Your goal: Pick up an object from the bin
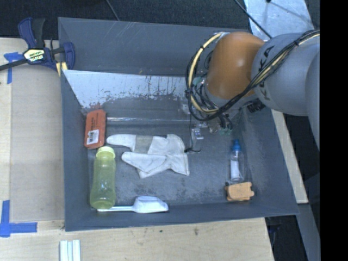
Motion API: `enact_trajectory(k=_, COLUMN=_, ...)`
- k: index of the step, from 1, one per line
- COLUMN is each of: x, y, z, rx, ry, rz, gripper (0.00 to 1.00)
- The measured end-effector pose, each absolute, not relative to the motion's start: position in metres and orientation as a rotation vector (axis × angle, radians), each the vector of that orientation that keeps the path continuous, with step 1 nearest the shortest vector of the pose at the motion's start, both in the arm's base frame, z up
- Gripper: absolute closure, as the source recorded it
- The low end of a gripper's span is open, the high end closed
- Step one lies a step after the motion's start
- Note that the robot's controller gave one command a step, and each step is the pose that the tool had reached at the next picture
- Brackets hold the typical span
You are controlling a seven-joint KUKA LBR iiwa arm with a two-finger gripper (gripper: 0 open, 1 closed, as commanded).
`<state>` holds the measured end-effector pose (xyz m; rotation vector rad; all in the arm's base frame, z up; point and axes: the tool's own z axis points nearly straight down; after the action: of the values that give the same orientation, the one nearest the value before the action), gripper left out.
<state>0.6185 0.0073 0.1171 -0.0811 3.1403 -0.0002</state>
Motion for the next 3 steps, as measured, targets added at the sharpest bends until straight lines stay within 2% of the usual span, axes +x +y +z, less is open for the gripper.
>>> enact_trajectory(k=1, x=0.609, y=0.035, z=0.098, rx=0.149, ry=3.133, rz=-0.001, gripper=0.00)
enact_trajectory(k=2, x=0.601, y=0.074, z=0.074, rx=-0.003, ry=3.135, rz=0.000, gripper=1.00)
enact_trajectory(k=3, x=0.601, y=0.074, z=0.074, rx=-0.004, ry=3.135, rz=0.000, gripper=1.00)
